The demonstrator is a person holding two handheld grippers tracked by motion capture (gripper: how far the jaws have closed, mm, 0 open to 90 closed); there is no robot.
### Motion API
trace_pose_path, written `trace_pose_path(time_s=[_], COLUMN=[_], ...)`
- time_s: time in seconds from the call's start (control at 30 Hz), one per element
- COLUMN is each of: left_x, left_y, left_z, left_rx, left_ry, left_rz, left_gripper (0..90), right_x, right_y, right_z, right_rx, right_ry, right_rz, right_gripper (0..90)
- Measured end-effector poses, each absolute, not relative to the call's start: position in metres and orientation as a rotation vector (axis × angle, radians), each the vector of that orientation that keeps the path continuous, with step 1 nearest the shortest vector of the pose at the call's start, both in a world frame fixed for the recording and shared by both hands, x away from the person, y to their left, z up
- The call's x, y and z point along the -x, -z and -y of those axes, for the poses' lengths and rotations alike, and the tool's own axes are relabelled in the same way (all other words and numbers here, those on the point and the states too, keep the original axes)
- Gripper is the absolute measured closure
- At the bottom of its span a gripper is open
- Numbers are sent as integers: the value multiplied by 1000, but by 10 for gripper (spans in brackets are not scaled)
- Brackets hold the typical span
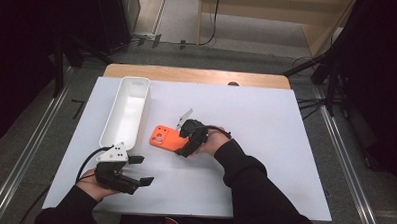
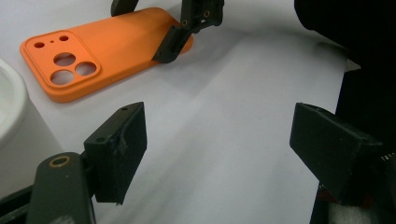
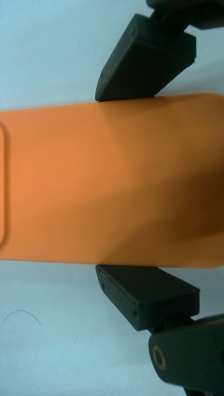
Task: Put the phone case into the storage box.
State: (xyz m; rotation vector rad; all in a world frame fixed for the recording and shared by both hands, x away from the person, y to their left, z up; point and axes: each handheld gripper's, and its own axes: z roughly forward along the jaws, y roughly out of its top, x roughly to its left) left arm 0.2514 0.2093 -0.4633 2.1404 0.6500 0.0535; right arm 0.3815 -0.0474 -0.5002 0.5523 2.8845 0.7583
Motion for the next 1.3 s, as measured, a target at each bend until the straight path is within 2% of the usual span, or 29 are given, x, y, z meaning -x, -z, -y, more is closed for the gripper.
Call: trace_pose_path(time_s=[0.77,1.3], left_x=[-252,-252], left_y=[463,463], left_z=[-210,-210], left_rx=[-2138,-2134], left_ry=[-56,-52], left_rz=[-652,-660], left_gripper=[191,191], right_x=[-383,-386], right_y=[496,474], right_z=[50,73], right_rx=[-552,-739], right_ry=[-836,-1018], right_rz=[-2893,-2895], right_gripper=[150,150])
